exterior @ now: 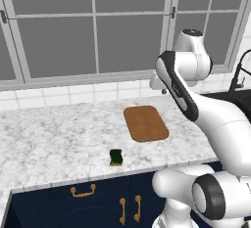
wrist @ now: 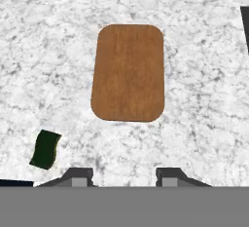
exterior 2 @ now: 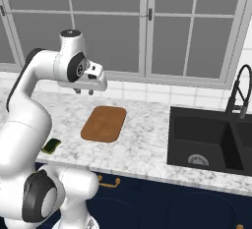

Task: Pick up the sponge from the counter and clean the cutting board by briefly scrubbing or pressing down on the cutting board. Once finished, release the sponge.

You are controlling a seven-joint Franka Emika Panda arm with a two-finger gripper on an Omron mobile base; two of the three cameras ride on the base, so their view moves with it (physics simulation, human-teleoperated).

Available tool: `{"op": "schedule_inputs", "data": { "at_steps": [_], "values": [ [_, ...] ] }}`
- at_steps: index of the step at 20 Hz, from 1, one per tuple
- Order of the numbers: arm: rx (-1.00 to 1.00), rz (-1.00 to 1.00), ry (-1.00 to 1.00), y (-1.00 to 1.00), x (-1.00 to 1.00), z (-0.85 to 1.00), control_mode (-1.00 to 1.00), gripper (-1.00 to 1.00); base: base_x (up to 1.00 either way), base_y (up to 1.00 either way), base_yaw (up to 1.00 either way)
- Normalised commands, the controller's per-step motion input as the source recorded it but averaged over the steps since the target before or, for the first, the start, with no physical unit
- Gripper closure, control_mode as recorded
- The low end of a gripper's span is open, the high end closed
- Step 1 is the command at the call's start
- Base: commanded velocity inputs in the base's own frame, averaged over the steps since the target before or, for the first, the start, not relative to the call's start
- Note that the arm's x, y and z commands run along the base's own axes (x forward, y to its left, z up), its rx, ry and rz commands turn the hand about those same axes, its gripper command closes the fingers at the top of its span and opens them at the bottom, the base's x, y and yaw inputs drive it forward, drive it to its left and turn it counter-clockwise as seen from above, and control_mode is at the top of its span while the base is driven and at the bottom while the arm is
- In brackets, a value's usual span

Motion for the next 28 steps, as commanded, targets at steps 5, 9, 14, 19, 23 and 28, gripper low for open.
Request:
{"op": "schedule_inputs", "data": {
  "at_steps": [5, 9, 14, 19, 23, 28],
  "values": [
    [0.00, 0.00, 0.02, 0.38, -0.04, -0.29, -1.00, -1.00, 0.00, 0.00, 0.00],
    [0.00, -0.02, 0.05, 0.77, -0.28, -0.39, -1.00, -1.00, 0.00, 0.00, 0.00],
    [0.00, 0.00, 0.14, 0.74, -0.23, -0.38, -1.00, -1.00, 0.00, 0.00, 0.00],
    [0.00, 0.00, 0.13, 0.65, -0.14, -0.34, -1.00, -1.00, 0.00, 0.00, 0.00],
    [0.00, 0.00, 0.10, 0.53, -0.19, -0.44, -1.00, -1.00, 0.00, 0.00, 0.00],
    [0.00, 0.00, 0.03, 0.32, -0.49, -0.57, -1.00, -1.00, 0.00, 0.00, 0.00]
  ]
}}
